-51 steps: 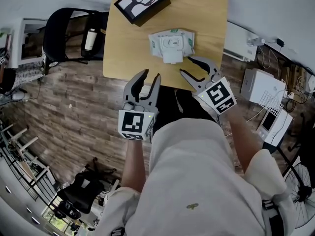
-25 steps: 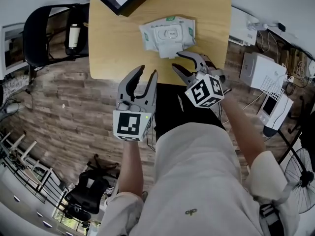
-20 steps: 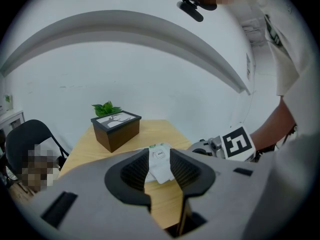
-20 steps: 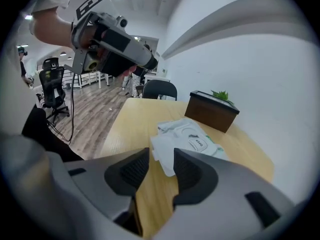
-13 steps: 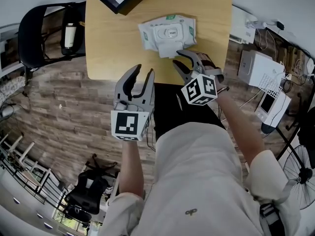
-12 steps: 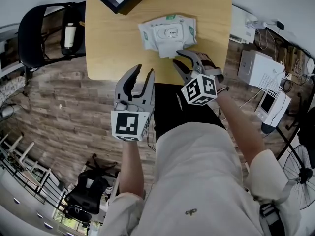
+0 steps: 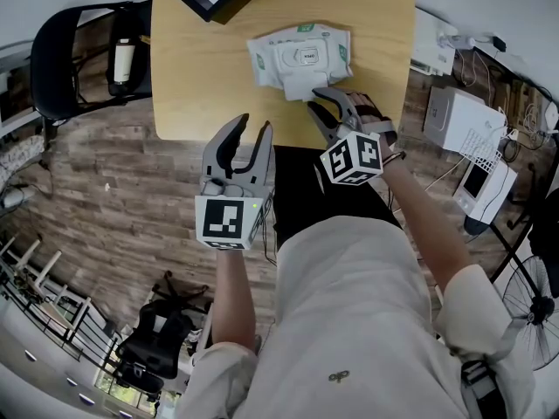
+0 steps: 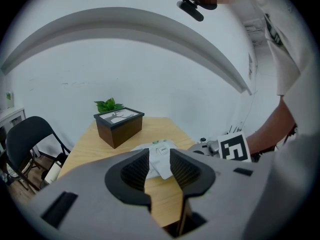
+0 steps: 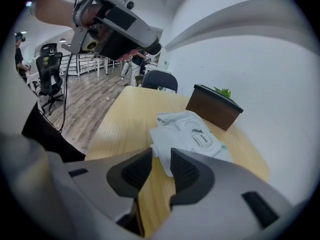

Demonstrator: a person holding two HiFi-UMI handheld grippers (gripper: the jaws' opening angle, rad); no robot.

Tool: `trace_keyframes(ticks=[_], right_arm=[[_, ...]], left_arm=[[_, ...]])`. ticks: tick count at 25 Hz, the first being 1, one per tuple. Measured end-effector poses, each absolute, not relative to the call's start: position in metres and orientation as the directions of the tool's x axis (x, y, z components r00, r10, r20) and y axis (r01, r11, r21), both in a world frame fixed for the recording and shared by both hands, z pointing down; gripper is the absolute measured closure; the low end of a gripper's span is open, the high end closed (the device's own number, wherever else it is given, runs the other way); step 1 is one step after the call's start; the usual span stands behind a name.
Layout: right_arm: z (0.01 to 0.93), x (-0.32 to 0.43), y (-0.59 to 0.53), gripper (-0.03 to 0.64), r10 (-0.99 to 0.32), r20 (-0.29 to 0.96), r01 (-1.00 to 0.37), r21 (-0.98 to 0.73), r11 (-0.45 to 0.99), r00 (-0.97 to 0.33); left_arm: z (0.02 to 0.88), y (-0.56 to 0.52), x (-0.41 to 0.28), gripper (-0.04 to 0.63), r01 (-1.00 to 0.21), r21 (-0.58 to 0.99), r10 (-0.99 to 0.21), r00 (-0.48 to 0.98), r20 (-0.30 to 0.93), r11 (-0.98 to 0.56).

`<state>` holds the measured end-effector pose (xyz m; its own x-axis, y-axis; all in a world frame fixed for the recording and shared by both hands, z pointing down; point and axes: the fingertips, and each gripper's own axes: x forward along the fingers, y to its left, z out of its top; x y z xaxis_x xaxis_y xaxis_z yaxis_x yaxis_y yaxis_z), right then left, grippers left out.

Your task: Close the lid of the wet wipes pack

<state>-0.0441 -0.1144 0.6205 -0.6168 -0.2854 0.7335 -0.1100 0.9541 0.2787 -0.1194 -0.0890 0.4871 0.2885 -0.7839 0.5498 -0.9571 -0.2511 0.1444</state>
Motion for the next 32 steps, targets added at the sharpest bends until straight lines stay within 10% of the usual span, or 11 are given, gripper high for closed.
trace_keyframes(ticks=[32], right_arm=[[0.565,-0.056,-0.138,0.574,-0.267,0.67,-0.269,0.103,0.958,-0.693]], left_arm=[[0.464,-0.133,-0.124,0.472,-0.898,0.183,-0.747,0.436,0.501,-0.401]])
